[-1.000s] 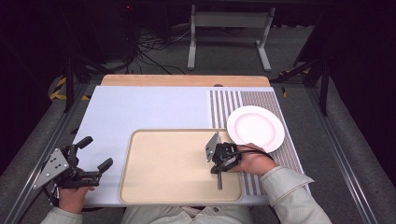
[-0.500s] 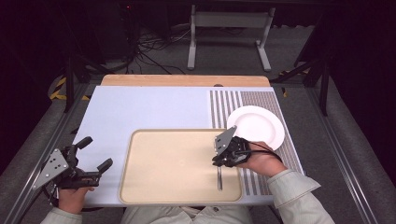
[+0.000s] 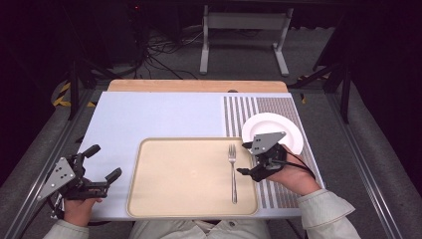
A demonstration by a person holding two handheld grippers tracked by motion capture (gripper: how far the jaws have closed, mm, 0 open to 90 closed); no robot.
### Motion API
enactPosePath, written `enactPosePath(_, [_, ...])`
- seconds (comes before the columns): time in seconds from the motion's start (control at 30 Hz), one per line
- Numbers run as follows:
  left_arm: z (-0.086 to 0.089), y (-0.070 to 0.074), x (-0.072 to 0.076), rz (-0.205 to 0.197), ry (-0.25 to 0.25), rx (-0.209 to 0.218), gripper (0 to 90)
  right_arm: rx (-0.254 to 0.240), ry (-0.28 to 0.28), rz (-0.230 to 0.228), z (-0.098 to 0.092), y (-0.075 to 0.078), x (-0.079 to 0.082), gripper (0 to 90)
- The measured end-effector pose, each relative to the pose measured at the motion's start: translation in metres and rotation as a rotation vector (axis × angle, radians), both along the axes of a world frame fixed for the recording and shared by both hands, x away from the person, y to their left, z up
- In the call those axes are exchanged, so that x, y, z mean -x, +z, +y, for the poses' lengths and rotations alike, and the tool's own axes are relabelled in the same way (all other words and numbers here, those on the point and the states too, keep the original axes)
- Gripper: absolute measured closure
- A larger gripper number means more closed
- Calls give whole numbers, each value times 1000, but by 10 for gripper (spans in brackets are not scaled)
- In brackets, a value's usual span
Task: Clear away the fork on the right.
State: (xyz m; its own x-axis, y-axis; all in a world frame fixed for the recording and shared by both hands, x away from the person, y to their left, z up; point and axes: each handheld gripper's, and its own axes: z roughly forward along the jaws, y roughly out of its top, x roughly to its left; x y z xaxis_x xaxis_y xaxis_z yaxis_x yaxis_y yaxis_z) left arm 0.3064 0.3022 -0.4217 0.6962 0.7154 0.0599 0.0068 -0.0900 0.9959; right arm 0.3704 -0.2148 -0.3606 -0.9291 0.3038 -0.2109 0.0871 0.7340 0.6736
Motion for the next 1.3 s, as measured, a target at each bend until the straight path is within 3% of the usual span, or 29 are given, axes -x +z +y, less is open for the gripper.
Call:
enactPosePath(0.2, [-1, 0, -2, 0, -3, 5, 7, -104, -107, -56, -22, 3, 9, 62])
enactPosePath(0.4, [-2, 0, -3, 0, -4, 5, 7, -203, -194, -83, -46, 0, 15, 17])
enactPosePath(0.5, [-2, 0, -3, 1, -5, 4, 7, -217, -207, -93, -52, 0, 18, 15])
enactPosePath(0.53, [-2, 0, -3, 0, -4, 6, 7, -252, -222, -111, -58, -1, 21, 6])
enactPosePath(0.93, [-1, 0, -1, -5, 4, 7, 7, -422, -309, -229, -90, -13, 38, 7])
enactPosePath(1.3, [0, 1, -1, -10, 4, 10, 7, -527, -374, -282, -115, -28, 47, 5])
